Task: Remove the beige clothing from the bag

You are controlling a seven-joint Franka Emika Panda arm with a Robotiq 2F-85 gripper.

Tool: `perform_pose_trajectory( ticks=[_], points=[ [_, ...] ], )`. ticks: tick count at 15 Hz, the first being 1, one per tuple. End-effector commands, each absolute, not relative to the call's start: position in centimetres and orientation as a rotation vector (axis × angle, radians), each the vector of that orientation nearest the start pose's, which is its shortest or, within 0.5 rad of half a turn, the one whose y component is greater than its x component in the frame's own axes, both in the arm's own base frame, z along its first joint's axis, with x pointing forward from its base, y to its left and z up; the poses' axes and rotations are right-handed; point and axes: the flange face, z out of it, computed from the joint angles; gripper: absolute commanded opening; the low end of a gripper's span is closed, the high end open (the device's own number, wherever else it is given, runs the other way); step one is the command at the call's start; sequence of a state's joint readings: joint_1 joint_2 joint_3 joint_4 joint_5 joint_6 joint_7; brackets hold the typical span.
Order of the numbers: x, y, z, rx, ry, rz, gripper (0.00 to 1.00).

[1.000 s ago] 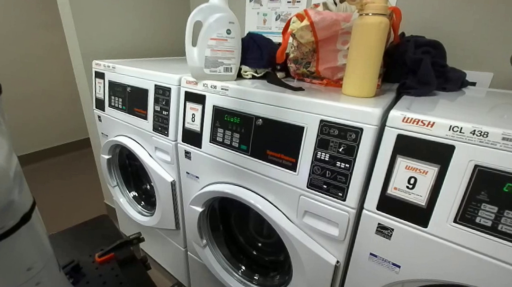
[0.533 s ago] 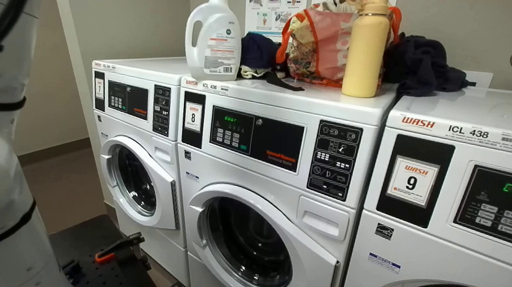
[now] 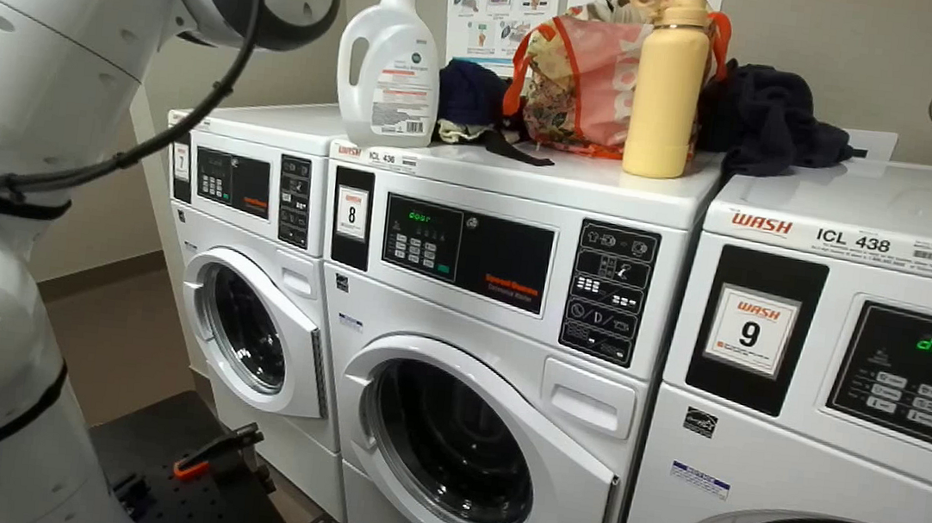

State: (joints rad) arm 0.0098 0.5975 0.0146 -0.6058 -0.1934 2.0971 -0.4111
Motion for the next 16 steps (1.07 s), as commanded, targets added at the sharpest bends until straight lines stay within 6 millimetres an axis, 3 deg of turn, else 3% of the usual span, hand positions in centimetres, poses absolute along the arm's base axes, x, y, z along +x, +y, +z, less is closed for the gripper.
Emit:
perform_pose_trajectory(
  ticks=[1, 9, 16],
  points=[
    [72.7, 1.8, 75.3, -3.019, -0.755, -1.483, 1.00],
    [75.4, 4.3, 69.8, -2.940, -0.746, -1.361, 1.00],
    [76.8, 4.5, 67.1, -2.943, -0.719, -1.312, 1.00]
  ],
)
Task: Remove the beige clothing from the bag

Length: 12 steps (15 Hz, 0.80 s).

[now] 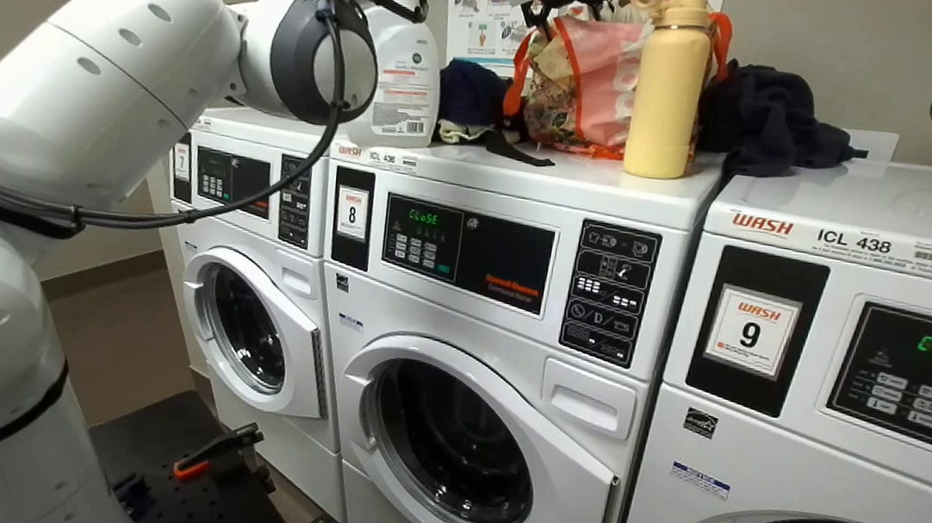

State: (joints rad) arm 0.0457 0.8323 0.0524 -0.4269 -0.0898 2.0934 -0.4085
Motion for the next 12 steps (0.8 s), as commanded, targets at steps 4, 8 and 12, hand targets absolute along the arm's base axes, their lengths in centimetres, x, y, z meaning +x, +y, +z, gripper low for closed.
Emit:
perform_pose_trajectory(
  ticks=[4, 8, 12],
  points=[
    [77.3, 4.7, 65.5, -2.938, -0.701, -1.274, 1.00],
    [77.9, 4.5, 64.4, -2.935, -0.677, -1.239, 1.00],
    [78.1, 4.2, 63.7, -2.954, -0.650, -1.209, 0.66]
  ],
)
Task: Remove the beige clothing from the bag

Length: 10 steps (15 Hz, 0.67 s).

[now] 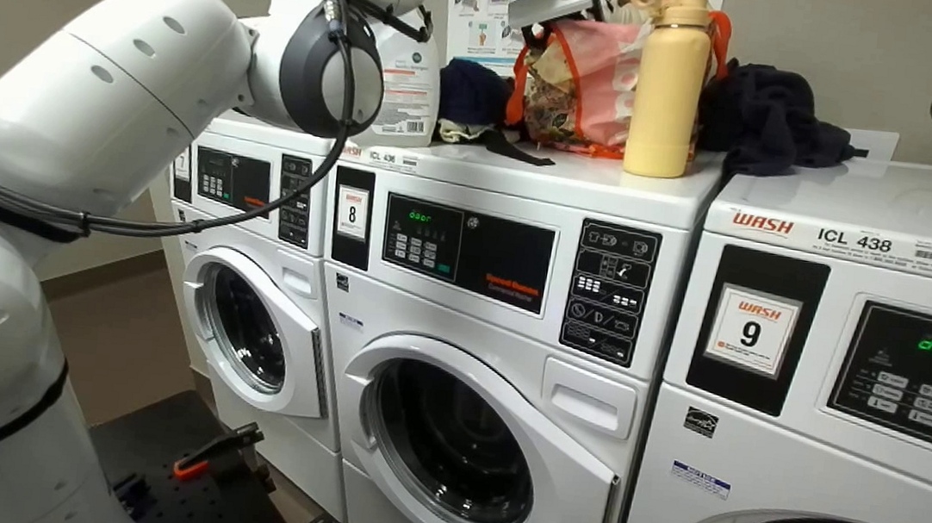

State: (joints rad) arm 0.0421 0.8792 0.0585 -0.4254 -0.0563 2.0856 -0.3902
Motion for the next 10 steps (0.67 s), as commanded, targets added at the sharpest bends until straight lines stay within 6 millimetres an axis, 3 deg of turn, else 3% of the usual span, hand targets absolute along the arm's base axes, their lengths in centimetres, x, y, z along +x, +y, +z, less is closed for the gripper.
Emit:
perform_pose_trajectory(
  ticks=[1, 8, 10],
  points=[
    [78.14, 4.18, 63.59, -2.953, -0.647, -1.207, 0.58],
    [78.22, 3.70, 63.17, -2.968, -0.623, -1.179, 0.05],
    [78.15, 3.74, 63.34, -2.960, -0.607, -1.182, 0.00]
  ],
)
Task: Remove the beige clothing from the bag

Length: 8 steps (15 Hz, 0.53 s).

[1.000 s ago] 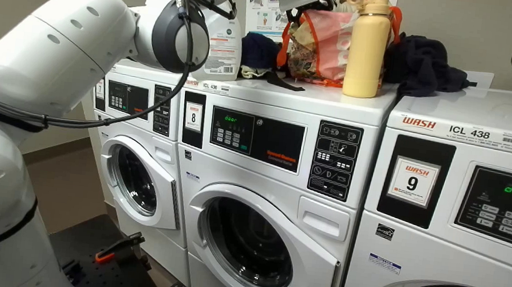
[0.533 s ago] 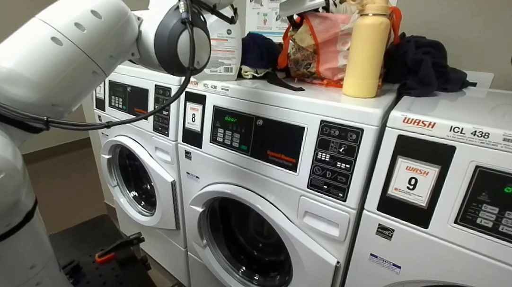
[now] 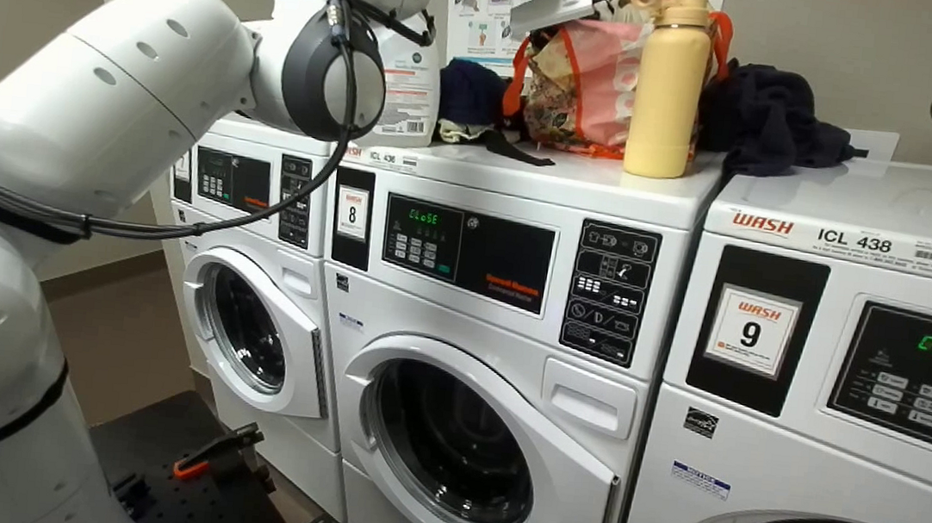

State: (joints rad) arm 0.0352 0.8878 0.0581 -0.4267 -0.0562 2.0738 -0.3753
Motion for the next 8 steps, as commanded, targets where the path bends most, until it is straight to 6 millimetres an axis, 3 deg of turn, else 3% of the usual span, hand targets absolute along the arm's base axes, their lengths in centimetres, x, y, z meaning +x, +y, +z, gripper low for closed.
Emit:
perform_pose_trajectory(
  ticks=[1, 4, 8],
  points=[
    [78.1, 3.8, 63.5, -2.957, -0.589, -1.188, 0.00],
    [77.5, 3.9, 65.3, -2.931, -0.551, -1.245, 0.01],
    [75.9, 4.0, 69.8, -2.879, -0.490, -1.405, 0.01]
  ],
)
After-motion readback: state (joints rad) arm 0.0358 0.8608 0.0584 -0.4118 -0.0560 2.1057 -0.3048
